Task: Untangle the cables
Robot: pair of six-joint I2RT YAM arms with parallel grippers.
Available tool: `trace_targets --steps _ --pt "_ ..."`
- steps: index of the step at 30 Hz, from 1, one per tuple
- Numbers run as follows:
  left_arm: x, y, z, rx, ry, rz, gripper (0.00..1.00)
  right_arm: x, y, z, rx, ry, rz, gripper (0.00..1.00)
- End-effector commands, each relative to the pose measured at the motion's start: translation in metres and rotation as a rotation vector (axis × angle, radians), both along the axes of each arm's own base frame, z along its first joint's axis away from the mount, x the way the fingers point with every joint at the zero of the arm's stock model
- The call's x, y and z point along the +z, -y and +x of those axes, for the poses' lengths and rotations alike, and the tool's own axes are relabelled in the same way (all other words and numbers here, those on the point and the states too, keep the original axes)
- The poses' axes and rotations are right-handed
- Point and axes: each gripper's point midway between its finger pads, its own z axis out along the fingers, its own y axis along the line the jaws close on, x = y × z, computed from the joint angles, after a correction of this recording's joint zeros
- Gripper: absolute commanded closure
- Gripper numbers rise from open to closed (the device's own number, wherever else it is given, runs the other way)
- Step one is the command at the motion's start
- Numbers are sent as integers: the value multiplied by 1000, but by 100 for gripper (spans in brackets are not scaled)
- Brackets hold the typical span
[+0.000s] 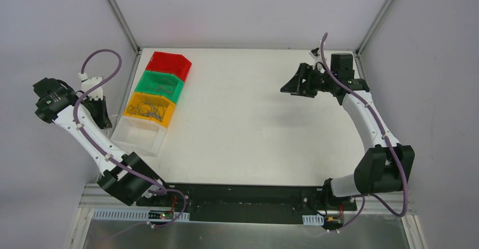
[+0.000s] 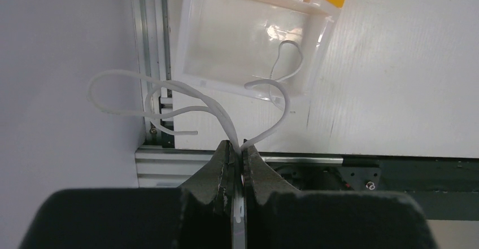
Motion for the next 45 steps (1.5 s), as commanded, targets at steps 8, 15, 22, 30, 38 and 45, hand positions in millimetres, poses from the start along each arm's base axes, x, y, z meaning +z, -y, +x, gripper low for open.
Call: trace_targets --steps 8,15,22,30,38,45 --pt "8 -18 10 76 61 60 100 21 -2 6 14 13 14 28" --pt "47 -17 22 108 162 74 100 23 0 6 4 12 2 28" --pt "37 -19 21 92 131 67 100 19 1 6 7 1 -4 28" --pt "-11 -8 12 43 41 53 100 19 2 5 13 1 -16 28" --pt "-56 24 3 -23 -39 -19 100 11 5 -1 31 -11 -43 28" --pt "-87 38 17 -21 -122 -128 100 11 5 -1 29 -24 -45 28"
